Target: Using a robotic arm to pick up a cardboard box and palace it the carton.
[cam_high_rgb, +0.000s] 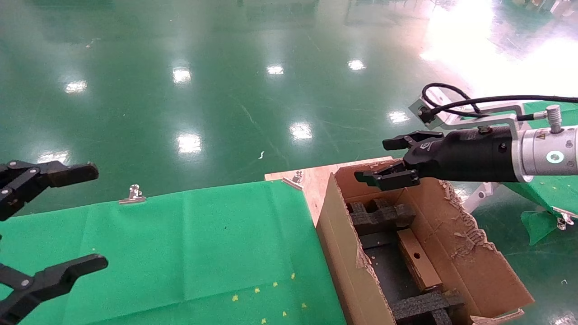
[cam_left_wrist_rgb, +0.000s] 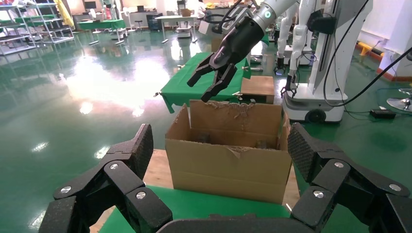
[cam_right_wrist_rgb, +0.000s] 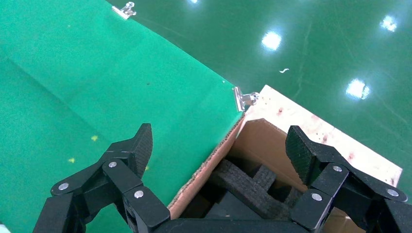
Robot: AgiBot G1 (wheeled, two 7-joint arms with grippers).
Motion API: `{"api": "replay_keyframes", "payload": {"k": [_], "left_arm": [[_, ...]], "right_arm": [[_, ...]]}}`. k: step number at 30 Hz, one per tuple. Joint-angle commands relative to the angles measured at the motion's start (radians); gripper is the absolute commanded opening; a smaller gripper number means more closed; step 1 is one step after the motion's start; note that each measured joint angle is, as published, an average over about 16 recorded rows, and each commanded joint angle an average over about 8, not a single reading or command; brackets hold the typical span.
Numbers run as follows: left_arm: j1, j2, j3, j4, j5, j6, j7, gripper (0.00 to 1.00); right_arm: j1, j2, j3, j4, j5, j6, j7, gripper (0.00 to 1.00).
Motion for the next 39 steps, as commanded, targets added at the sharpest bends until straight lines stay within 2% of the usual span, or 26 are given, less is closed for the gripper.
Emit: {"api": "replay_keyframes", "payload": {"k": [1, 7, 39], "left_arm": [[0.0, 0.0, 0.0, 0.0, 0.0, 0.0, 0.0, 1.0], [0.0, 0.0, 0.0, 0.0, 0.0, 0.0, 0.0, 1.0], [0.0, 0.0, 0.0, 0.0, 0.0, 0.0, 0.0, 1.0]], "right_arm": [[-0.001, -0.002, -0.008, -0.006, -0.007, 0.009, 0.006, 1.0], [-0.072, -0.024, 0.091, -0.006, 0.007, -0.034, -0.026, 1.0], [-0.628, -0.19, 0.866, -0.004, 0.115, -0.372, -0.277, 1.0]]}}
